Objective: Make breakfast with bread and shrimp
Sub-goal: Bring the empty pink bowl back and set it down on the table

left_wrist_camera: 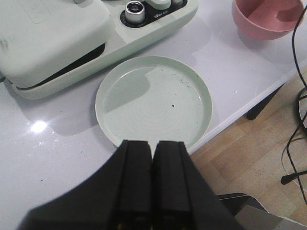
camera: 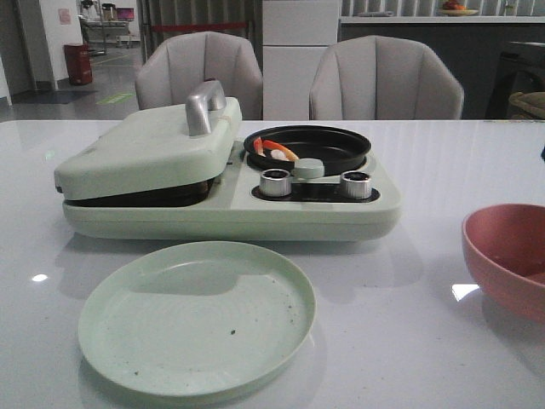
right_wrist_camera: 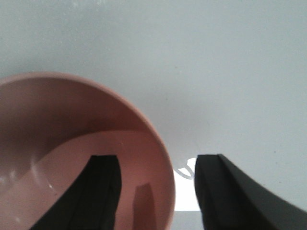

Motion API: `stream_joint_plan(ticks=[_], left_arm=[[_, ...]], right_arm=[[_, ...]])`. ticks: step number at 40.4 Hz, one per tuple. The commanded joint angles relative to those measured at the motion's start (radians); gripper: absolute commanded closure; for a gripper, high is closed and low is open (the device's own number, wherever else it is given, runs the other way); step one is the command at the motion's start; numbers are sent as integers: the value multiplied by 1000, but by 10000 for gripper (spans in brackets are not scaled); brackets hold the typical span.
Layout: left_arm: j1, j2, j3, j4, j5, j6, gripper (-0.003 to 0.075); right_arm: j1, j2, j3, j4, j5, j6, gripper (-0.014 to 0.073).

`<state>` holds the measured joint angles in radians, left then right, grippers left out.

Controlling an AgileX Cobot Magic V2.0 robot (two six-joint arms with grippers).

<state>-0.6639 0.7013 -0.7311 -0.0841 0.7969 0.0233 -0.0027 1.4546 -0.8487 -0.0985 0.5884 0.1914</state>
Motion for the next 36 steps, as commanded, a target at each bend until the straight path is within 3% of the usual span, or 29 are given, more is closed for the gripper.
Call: stream_joint_plan(ticks=[1,18,32,36], left_arm=[[-8,-4,-27,-12,-79,-10,619],[-8,-4,-27,-12,-79,-10,619],[-8,-4,-27,-12,-79,-10,619],[-8,-4,-27,-12,-79,-10,619]], right_arm=[[2,-108,-25,-17,-33,-9,120],[269,-501,24,-14,23,-19,120],[293,-815,204,11,98,-19,122],[293,-867,234,11,136,-19,174]])
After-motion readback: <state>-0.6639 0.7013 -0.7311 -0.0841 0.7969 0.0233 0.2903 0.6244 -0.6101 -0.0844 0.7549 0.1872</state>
